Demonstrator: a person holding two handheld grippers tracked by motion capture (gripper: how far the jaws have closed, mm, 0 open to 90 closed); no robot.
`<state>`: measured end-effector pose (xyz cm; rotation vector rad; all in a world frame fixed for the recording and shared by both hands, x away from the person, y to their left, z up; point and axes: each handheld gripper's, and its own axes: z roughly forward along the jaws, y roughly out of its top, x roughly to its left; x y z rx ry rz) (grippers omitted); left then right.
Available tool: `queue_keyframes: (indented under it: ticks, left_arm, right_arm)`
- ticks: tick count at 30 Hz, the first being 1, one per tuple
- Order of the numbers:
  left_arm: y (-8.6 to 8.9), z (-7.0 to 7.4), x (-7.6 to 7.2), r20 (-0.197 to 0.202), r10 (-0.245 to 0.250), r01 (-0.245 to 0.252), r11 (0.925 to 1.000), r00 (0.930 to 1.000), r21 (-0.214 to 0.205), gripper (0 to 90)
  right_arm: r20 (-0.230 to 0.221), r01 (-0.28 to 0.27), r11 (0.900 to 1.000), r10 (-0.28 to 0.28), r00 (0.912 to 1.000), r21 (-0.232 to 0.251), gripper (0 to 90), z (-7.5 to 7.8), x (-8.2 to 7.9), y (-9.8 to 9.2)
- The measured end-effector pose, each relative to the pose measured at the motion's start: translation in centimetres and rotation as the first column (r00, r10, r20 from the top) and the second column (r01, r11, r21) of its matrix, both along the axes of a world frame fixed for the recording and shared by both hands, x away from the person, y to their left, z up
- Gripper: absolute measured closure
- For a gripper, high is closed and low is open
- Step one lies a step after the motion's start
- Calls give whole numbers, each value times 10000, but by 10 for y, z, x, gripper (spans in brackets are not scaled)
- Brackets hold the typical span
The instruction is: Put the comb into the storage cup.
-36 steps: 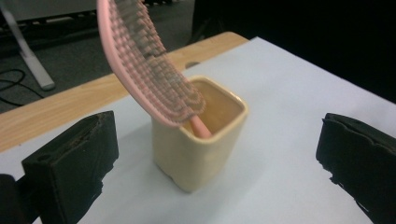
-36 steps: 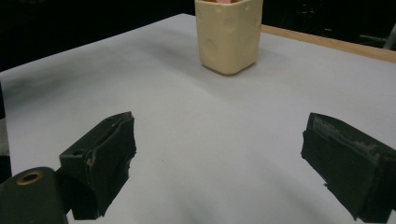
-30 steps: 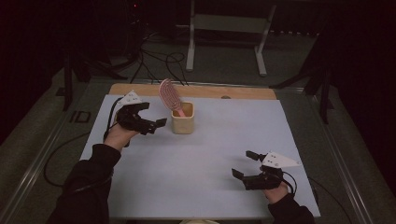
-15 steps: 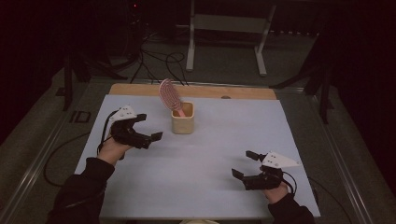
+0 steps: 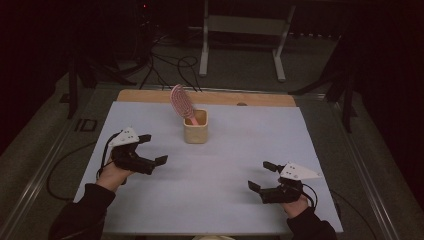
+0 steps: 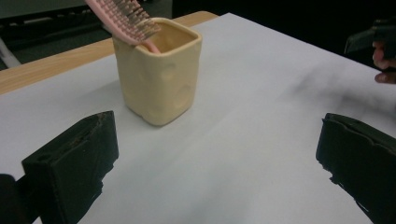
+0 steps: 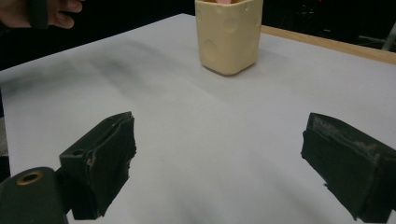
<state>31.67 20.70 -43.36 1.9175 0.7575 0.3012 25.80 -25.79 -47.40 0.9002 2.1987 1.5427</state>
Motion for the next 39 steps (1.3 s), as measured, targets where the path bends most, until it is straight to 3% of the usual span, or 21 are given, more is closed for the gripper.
queue_keyframes:
  ticks: [6, 10, 23, 29, 33, 35, 39]
  left_arm:
    - [5, -8, -10, -81, -7, 7, 10000, 10000, -13, 2]
    - [6, -15, -18, -8, -4, 4, 9998, 10000, 223, 2]
    - [10, -43, -40, -331, 25, -2, 9977, 9994, 676, 2]
    - [14, -52, -50, -392, 108, -82, 9978, 9992, 661, 2]
    - [16, -58, -53, -489, 175, -133, 9964, 9987, 840, 2]
    - [17, -63, -57, -590, 301, -228, 9925, 9978, 1205, 2]
    - [22, -67, -61, -785, 387, -267, 9886, 9962, 1483, 2]
  right_arm:
    - [-21, 20, 10000, -20, 10000, -2, 95, 0, 0, 0]
    - [-55, 19, 10000, -19, 10000, -19, 95, 0, 0, 0]
    - [-33, 8, 10000, -8, 10000, -27, 95, -1, 1, 1]
    - [-35, 13, 10000, -13, 10000, -42, 95, -1, 1, 1]
    - [-55, 3, 10000, -4, 10000, -47, 95, -2, 1, 1]
    - [-42, -7, 10000, 7, 10000, -53, 95, -1, 1, 0]
    - [-59, 9, 10000, -9, 10000, -21, 95, -2, 1, 0]
